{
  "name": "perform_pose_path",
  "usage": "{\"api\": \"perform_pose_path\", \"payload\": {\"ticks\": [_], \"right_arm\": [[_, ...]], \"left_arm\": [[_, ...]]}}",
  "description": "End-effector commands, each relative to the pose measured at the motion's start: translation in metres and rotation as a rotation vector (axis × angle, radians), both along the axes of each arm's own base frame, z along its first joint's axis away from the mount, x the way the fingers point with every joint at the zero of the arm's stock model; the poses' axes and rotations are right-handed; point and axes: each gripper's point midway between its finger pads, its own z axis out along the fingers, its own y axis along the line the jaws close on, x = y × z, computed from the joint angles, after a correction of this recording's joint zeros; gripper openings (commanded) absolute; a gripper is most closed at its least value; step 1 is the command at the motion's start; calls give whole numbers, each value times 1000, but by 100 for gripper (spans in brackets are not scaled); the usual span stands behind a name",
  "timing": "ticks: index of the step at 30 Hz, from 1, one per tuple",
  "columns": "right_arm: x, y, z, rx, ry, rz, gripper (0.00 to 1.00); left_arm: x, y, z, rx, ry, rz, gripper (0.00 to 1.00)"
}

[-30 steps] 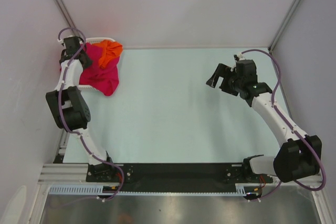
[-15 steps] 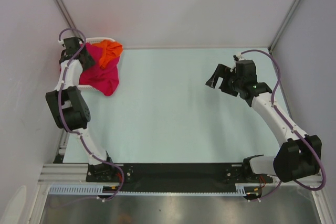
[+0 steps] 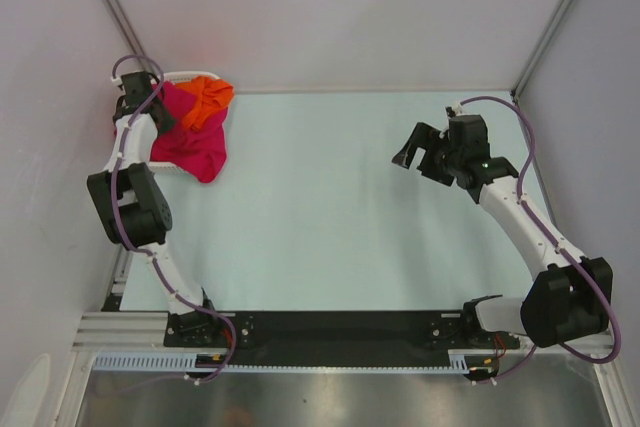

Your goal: Fold and stack the t-shirts

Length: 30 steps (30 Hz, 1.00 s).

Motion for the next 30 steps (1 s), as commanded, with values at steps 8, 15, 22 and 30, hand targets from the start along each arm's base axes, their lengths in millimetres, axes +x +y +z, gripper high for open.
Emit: {"api": "perform_pose_path", "payload": {"ticks": [8,15,22,30], "right_arm": [[-3,4,14,57,-47,-10,100],[-12,49,43,205,-164,223,100],[0,152,97,196,-323,455,100],[19,162,86,231,-288,367,100]], "left_arm": [[-2,10,64,85,-131,3,0],[-12,8,96,97,-189,19,0],[-24,5,102,87,-191,36,0],[-32,9,112,120,-189,49,0]]}}
